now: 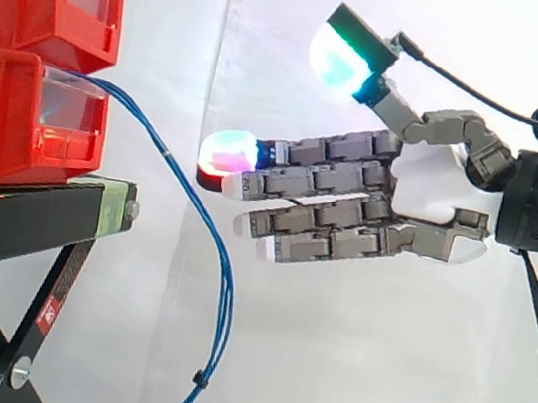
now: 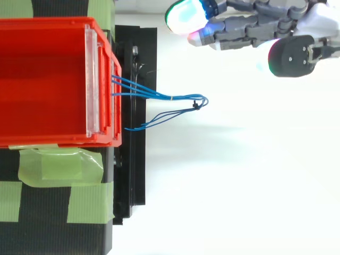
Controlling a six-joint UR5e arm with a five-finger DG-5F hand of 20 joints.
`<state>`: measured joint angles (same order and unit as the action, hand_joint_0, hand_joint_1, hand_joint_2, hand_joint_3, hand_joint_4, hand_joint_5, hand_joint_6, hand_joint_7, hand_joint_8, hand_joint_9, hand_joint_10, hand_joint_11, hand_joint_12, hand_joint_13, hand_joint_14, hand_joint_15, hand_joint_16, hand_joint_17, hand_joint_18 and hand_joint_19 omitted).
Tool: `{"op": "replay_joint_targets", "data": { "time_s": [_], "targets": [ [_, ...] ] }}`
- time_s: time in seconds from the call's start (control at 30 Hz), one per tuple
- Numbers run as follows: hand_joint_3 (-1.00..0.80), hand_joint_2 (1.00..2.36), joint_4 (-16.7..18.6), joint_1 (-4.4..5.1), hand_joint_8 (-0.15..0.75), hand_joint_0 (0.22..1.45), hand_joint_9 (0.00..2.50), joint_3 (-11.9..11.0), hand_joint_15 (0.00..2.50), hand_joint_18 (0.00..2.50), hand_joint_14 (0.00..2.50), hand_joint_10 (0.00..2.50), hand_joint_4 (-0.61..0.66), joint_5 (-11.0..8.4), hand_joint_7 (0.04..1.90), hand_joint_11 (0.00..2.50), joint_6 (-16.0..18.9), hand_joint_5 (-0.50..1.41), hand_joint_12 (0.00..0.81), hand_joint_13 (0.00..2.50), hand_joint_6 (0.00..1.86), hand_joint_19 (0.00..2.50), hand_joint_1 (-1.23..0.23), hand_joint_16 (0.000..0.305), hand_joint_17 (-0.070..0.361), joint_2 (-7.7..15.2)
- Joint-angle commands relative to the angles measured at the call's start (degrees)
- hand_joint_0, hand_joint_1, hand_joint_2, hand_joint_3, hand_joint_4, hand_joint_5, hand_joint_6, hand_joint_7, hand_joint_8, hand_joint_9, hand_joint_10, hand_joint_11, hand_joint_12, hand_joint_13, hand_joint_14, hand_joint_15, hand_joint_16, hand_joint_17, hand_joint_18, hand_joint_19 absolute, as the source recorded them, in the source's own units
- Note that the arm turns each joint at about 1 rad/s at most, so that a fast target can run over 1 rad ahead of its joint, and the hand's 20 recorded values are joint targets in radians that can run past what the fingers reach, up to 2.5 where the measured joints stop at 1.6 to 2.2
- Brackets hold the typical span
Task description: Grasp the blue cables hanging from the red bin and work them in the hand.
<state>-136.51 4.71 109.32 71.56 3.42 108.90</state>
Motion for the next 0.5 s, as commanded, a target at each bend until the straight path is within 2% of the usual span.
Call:
{"op": "replay_joint_targets", "data": {
  "time_s": [0.0,0.1,0.2,0.23,0.27,0.37,0.4,0.47],
  "targets": [
    [-0.97,1.00,0.6,0.21,0.396,0.68,0.26,0.0,0.20,0.00,0.01,0.00,0.19,-0.10,0.72,0.00,-1.5,-0.25,0.391,0.00,0.01,0.25,-0.48,0.066,0.149,0.0],
    [-0.99,1.00,1.9,0.65,0.431,0.68,0.30,0.0,0.20,0.00,0.01,0.00,0.19,-0.19,0.73,0.00,-3.6,-0.28,0.400,0.00,0.01,0.24,-0.46,0.067,0.151,0.2],
    [-1.00,1.00,4.9,1.17,0.445,0.67,0.33,-0.1,0.21,0.00,0.01,0.00,0.20,-0.63,0.73,0.01,-5.7,-0.29,0.407,0.02,0.01,0.25,-0.45,0.068,0.154,1.4],
    [-1.00,1.00,7.5,1.44,0.448,0.67,0.35,0.0,0.22,0.00,0.01,0.00,0.20,-1.42,0.74,0.05,-5.6,-0.29,0.409,0.04,0.01,0.25,-0.45,0.068,0.154,3.2],
    [-1.00,1.00,8.1,1.53,0.448,0.67,0.35,-0.1,0.22,0.00,0.01,0.00,0.20,-1.68,0.73,0.06,-5.6,-0.29,0.409,0.04,0.01,0.26,-0.45,0.069,0.155,3.5],
    [-1.00,1.00,10.5,2.05,0.402,0.67,0.37,-0.1,0.26,0.00,0.01,0.00,0.19,-2.21,0.74,0.18,-5.7,-0.28,0.413,0.10,0.01,0.30,-0.45,0.069,0.155,4.4],
    [-1.00,1.00,11.3,2.58,0.391,0.67,0.38,-0.1,0.27,0.00,0.01,0.00,0.19,-2.83,0.74,0.21,-6.0,-0.28,0.415,0.12,0.01,0.31,-0.46,0.068,0.153,4.4],
    [-1.00,1.00,11.0,3.02,0.370,0.67,0.38,-0.1,0.30,0.00,0.01,0.01,0.19,-3.71,0.74,0.25,-6.1,-0.28,0.417,0.16,0.01,0.35,-0.47,0.067,0.152,4.4]
  ]
}}
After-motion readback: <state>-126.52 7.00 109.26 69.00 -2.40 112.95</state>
